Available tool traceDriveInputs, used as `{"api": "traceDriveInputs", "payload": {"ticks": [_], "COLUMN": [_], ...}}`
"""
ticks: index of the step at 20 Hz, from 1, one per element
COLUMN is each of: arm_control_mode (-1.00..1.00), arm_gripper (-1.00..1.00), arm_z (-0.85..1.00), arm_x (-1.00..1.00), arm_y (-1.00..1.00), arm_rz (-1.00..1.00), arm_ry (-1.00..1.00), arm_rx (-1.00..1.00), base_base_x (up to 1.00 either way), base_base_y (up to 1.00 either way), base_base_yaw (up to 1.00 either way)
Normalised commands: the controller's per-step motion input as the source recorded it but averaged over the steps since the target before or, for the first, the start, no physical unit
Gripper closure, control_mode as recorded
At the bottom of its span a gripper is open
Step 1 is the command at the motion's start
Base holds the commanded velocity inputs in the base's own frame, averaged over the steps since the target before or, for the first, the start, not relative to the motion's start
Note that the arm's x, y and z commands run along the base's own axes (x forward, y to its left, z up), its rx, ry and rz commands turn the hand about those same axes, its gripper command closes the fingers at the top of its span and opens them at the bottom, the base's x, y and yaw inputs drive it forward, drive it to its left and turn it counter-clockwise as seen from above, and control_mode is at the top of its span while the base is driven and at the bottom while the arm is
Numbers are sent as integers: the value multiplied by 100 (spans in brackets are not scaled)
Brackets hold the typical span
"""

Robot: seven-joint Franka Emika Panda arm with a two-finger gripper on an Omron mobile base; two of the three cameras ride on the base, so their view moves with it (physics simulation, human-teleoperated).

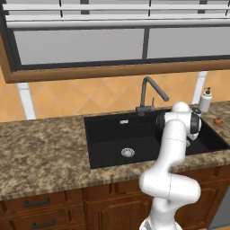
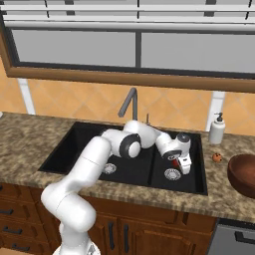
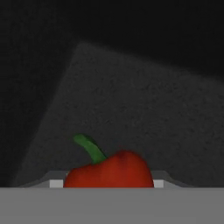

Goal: Pick the bell pepper from the sink and place it in the bowl. Then pick the bowl and place it in the microwave. Then close the microwave door and press the start button.

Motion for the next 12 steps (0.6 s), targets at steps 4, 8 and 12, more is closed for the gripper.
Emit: {"api": "traceDriveInputs", "payload": {"ticks": [4,8,12], "arm_control_mode": [-100,-100,-100], "arm_gripper": [100,100,100], "arm_z": [17,88,100], "arm_x": [-29,-64,-77], "arm_y": [0,5,1], "arm_rz": [-6,-15,-17], "arm_ry": [-9,-3,1], "arm_rx": [0,0,-1], "base_base_x": [0,0,0], "base_base_y": [0,0,0], "base_base_yaw": [0,0,0]}}
